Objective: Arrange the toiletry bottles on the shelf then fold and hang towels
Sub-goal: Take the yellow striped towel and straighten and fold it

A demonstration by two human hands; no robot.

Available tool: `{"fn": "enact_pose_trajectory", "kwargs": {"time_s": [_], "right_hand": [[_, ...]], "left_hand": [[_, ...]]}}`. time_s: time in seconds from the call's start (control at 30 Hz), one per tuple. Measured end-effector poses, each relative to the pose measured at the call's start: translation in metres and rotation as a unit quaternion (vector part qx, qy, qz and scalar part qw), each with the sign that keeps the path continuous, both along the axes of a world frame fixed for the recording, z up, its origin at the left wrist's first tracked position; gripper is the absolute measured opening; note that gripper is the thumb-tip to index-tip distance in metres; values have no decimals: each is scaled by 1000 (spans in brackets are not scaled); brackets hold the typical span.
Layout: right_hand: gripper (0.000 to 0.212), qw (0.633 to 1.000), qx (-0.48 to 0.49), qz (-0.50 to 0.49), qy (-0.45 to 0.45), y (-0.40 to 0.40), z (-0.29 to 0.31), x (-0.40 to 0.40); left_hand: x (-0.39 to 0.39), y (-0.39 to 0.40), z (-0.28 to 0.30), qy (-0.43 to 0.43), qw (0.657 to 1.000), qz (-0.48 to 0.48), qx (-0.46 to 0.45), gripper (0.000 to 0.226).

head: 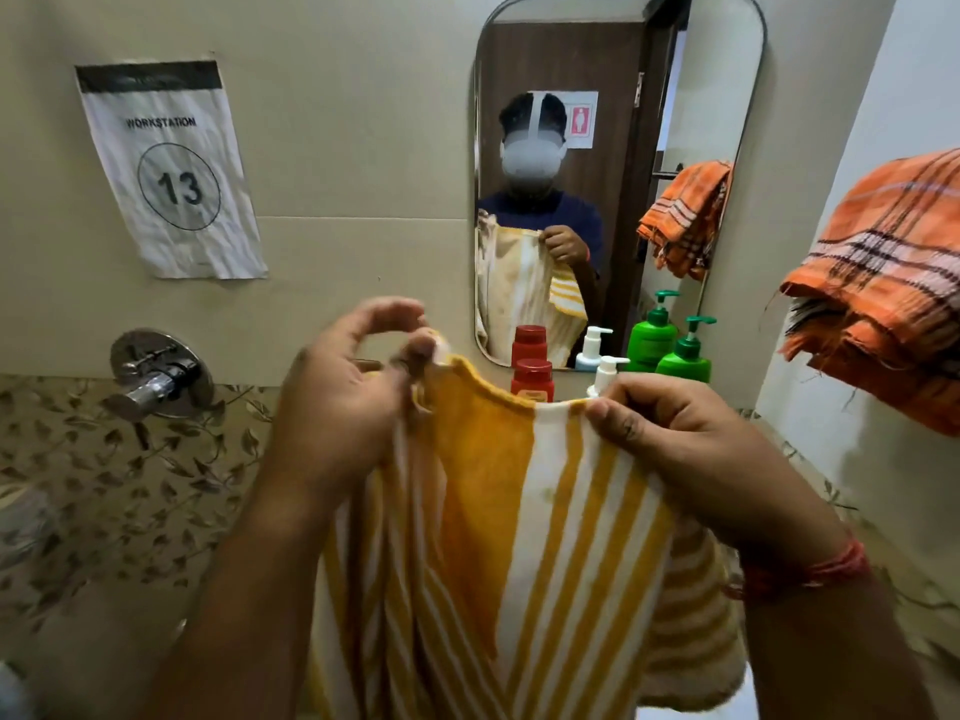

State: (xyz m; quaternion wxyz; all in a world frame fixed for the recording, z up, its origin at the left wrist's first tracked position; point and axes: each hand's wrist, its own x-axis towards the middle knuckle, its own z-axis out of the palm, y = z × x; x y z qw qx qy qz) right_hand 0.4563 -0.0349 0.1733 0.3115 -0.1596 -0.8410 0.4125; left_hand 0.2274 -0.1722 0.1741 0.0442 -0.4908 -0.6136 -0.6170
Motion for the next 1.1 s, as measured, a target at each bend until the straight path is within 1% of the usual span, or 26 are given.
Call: {"fn": "enact_pose_trajectory", "kwargs": {"time_s": [0.03, 0.07, 0.1, 0.13, 0.17, 0.2, 0.27, 0.3, 0.37, 0.4, 0.47, 0.57, 0.63, 0.67, 0.7, 0.73, 0.8, 0.83, 0.87, 0.9, 0.93, 0.97, 1.0, 1.03, 1.07, 1.1], "right_hand": [[27, 1000, 17, 10, -4, -5, 2, -5], [27, 999, 38, 17, -7, -10, 5, -12], [27, 998, 59, 22, -6, -14, 6, -19], [26, 997, 78, 24, -6, -17, 8, -24], [23, 995, 93, 25, -7, -20, 9, -28], [22, 995, 102, 23, -6, -20, 9, -30], [25, 995, 99, 9, 0, -18, 8, -28], [30, 996, 84, 1, 3, -15, 7, -23], [39, 999, 39, -15, 1, -7, 4, -10], [39, 1000, 21, -21, 2, -3, 2, -3], [38, 999, -8, -33, -5, 4, -1, 8], [33, 999, -30, -25, -16, 6, 0, 13], [25, 998, -61, 31, -2, 2, 3, 15], [20, 990, -110, 82, 24, 0, 5, 17], [20, 975, -165, 139, 60, -5, 7, 19], [23, 952, -213, 193, 106, -10, 9, 21], [24, 899, -274, 285, 191, -20, 13, 21], [27, 863, -305, 347, 206, -26, 12, 19], [31, 827, -335, 404, 202, -32, 12, 16], [35, 819, -330, 431, 184, -38, 14, 13], [36, 854, -279, 413, 150, -41, 15, 10], [33, 910, -191, 352, 109, -45, 18, 5], [28, 955, -92, 274, 73, -48, 20, 0], [23, 981, -2, 185, 48, -53, 23, -8], [23, 991, 79, 98, 40, -57, 24, -18], [26, 989, 137, 24, 51, -61, 24, -27]], "left_hand": [[9, 3, -1, 41, 996, -65, -43, 35], [20, 6, -2, 69, 984, -138, -87, 46], [31, 10, -2, 82, 967, -206, -125, 53], [39, 14, -4, 95, 951, -252, -153, 52], [43, 17, -7, 107, 941, -272, -168, 44], [43, 19, -9, 121, 941, -266, -171, 31], [38, 17, -11, 117, 958, -219, -144, 6], [32, 16, -12, 104, 972, -176, -119, 12], [18, 11, -12, 39, 993, -99, -59, 18], [12, 8, -10, 0, 997, -72, -31, 19], [5, 6, -7, -39, 999, -30, 1, 23], [7, 8, -4, -37, 999, -11, -4, 26], [8, 11, -3, -51, 998, -23, -29, 28], [8, 12, -2, -57, 997, -29, -42, 32], [7, 12, -2, -61, 996, -34, -55, 39], [7, 12, -3, -66, 995, -39, -63, 47], [7, 13, -3, -76, 993, -49, -71, 62], [8, 14, -3, -78, 993, -57, -74, 65], [11, 14, -1, -89, 990, -77, -76, 64], [13, 14, 2, -115, 985, -107, -76, 64], [15, 14, 4, -146, 976, -144, -78, 63], [14, 14, 6, -163, 968, -176, -79, 62], [15, 14, 6, -160, 964, -199, -75, 61], [17, 13, 7, -155, 961, -221, -65, 59], [19, 12, 7, -156, 955, -248, -52, 57], [21, 10, 7, -165, 946, -277, -41, 55]]}}
